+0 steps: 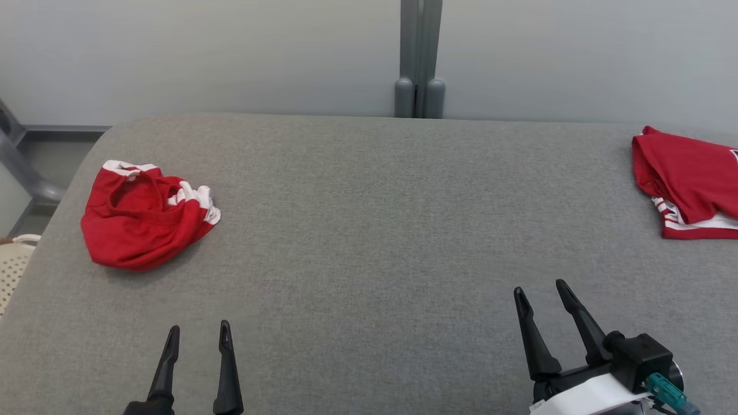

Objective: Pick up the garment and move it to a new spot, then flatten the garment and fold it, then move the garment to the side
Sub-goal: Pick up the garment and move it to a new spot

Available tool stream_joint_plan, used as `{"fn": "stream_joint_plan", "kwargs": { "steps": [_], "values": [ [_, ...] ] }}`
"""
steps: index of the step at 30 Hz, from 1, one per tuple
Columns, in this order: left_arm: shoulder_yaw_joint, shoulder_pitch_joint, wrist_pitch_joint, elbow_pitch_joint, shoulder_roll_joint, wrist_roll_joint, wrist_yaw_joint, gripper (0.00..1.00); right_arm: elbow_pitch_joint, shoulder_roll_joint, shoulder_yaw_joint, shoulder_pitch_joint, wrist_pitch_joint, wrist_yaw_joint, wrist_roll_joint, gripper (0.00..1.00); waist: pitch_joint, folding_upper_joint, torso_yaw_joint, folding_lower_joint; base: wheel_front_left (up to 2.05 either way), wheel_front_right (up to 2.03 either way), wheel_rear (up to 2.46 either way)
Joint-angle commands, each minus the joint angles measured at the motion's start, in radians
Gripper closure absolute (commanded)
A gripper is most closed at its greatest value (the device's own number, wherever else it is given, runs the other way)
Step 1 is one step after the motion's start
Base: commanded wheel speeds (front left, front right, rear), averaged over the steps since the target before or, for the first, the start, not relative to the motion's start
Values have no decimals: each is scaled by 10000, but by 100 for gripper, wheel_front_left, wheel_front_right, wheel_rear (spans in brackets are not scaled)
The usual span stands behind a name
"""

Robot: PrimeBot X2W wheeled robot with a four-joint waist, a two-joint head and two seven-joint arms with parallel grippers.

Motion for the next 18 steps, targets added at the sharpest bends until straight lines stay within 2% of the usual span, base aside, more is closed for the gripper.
{"fn": "stream_joint_plan", "kwargs": {
  "steps": [1, 8, 18],
  "values": [
    [26, 8, -1, -45, 13, 30, 54, 0, -45, -7, 5, 46, -27, -12, -38, 0, 66, 0, 626, 0, 0, 0, 0],
    [86, 175, -1, -77, 13, 22, -1, 0, -41, 27, 128, 121, -29, -12, -29, 0, -1, 0, 1393, 0, 0, 0, 0],
    [109, 255, -1, -139, 13, 18, -21, 0, -67, -12, 256, 191, -29, -12, 10, 0, -6, 0, 1997, 0, 0, 0, 0]
  ]
}}
